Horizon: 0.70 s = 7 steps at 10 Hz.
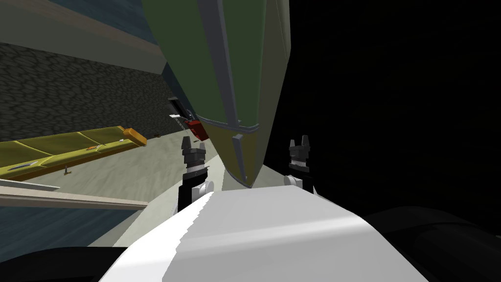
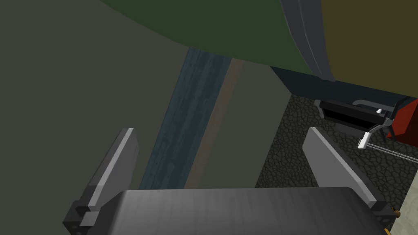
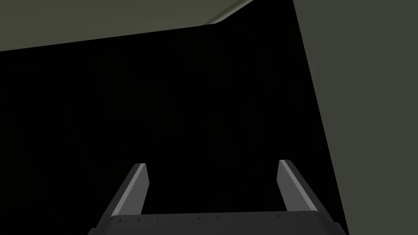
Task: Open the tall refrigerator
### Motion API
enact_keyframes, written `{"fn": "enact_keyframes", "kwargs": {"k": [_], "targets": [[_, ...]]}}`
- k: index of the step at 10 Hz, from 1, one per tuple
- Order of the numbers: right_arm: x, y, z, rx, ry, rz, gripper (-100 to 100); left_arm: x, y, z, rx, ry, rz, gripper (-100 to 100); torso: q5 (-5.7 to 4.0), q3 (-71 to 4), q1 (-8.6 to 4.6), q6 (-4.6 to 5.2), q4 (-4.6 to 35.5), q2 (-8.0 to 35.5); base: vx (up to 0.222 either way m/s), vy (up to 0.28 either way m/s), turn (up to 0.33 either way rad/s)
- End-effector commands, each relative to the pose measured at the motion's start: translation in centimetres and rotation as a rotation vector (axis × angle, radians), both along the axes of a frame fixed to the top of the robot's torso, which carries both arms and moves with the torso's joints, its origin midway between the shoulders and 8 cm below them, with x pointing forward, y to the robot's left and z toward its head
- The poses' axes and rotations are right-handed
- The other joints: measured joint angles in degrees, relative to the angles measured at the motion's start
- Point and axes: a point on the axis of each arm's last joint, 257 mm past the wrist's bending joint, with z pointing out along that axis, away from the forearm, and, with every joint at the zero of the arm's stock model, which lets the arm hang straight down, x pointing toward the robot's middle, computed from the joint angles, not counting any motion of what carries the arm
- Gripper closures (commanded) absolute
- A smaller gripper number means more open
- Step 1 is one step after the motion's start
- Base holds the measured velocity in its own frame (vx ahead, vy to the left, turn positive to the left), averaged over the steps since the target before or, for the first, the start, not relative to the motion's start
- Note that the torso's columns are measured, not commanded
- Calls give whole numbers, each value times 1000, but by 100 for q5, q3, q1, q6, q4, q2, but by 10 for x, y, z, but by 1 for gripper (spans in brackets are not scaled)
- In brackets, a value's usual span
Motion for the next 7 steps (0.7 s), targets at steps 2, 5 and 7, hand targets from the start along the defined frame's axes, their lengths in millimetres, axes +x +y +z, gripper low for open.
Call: {"fn": "enact_keyframes", "kwargs": {"k": [2, 5, 7], "targets": [[0, 0, 0, 0, 0, 0, 0, 0, 0, 0, 0, 0, 0, 0, 0, -1200, 0, 0, 600, 597, 0, 0, 0], [0, 0, 0, 0, 0, 0, 0, 0, 0, 0, 0, 0, 0, 0, 0, -3692, 0, 0, 1846, 1845, 0, 0, 0], [0, 0, 0, 0, 0, 0, 0, 0, 0, 0, 0, 0, 0, 0, 0, -5381, 0, 0, 2691, 2693, 0, 0, 0]]}}
